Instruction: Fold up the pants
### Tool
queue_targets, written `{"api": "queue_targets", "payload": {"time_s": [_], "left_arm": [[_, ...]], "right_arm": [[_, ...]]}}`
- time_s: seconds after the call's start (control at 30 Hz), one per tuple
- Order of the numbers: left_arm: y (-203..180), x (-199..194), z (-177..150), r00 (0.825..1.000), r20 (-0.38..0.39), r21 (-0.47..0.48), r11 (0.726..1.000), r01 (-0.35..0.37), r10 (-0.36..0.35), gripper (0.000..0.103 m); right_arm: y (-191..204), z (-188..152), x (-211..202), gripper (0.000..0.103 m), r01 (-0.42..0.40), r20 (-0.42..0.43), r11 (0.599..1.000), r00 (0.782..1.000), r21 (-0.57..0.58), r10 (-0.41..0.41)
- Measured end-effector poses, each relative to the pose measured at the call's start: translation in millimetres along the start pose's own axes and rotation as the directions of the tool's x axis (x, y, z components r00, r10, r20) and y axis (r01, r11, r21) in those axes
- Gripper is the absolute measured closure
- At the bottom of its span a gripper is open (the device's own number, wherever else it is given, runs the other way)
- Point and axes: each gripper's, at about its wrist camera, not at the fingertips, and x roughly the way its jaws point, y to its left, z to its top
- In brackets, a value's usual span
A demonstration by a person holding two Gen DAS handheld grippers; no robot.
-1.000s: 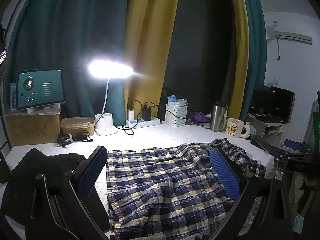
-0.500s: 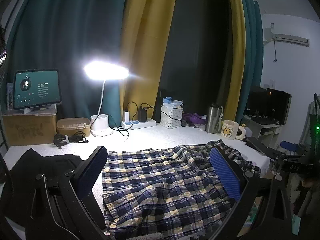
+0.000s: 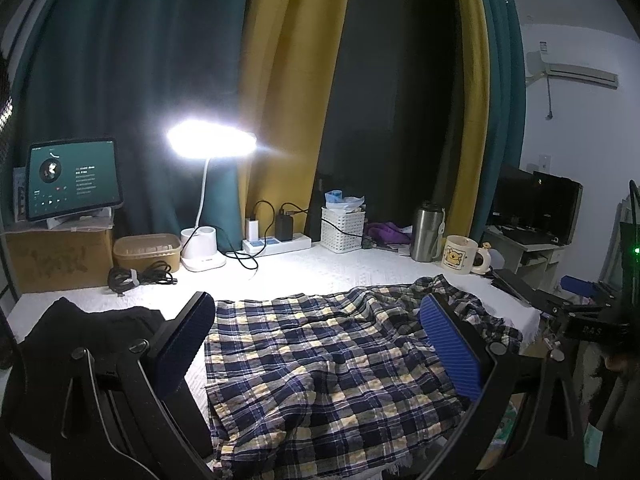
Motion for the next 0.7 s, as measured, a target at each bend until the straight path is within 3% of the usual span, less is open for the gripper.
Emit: {"api": "queue_targets", "payload": {"time_s": [0.7], "left_arm": [[-3.2,-0.6,3.9,1.000,0.008,0.007,1.000,0.003,-0.003,0.002]], "right_arm": [[0.1,0.6,-0.1,0.000,-0.001,0.000,1.000,1.000,0.000,0.001]]}}
